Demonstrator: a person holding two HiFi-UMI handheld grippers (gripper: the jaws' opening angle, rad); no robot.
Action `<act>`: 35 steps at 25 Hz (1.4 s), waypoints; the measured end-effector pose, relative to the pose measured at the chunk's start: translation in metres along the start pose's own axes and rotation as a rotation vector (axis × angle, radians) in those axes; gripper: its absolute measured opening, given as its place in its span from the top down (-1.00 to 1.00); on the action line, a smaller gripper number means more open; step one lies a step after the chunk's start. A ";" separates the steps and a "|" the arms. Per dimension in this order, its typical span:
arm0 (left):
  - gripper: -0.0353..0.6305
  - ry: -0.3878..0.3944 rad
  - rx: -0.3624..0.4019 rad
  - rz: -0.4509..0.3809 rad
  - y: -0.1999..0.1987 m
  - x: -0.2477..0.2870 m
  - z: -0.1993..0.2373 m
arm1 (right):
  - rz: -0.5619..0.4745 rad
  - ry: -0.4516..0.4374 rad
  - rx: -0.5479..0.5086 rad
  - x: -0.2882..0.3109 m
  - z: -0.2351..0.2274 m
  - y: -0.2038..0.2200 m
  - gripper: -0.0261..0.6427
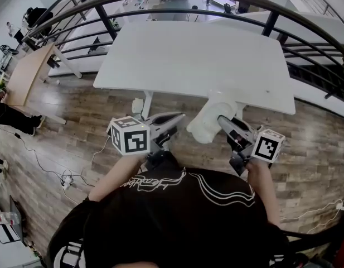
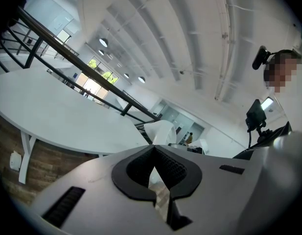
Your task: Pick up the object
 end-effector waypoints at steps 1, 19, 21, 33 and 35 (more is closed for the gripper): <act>0.87 0.000 0.002 0.000 0.000 0.000 -0.005 | 0.000 -0.001 -0.004 -0.003 0.003 -0.001 0.53; 0.87 0.042 0.048 0.022 0.057 0.011 -0.057 | -0.048 0.024 -0.047 -0.070 0.011 0.053 0.53; 0.87 0.052 0.050 0.020 0.056 0.012 -0.058 | -0.051 0.029 -0.053 -0.071 0.013 0.051 0.53; 0.87 0.064 0.043 0.009 0.054 0.010 -0.067 | -0.046 0.020 -0.087 -0.074 0.027 0.045 0.53; 0.87 0.067 0.047 0.012 0.052 0.011 -0.069 | -0.045 0.019 -0.091 -0.074 0.028 0.045 0.53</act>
Point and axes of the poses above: the fingertips, and each gripper's own axes: x forward along the fingers, z to its left, y out of its underside, the point moved 1 cm from there along -x, backward along the fingers, and after that the axes turned 15 degrees about y, right-handed, at the moved point
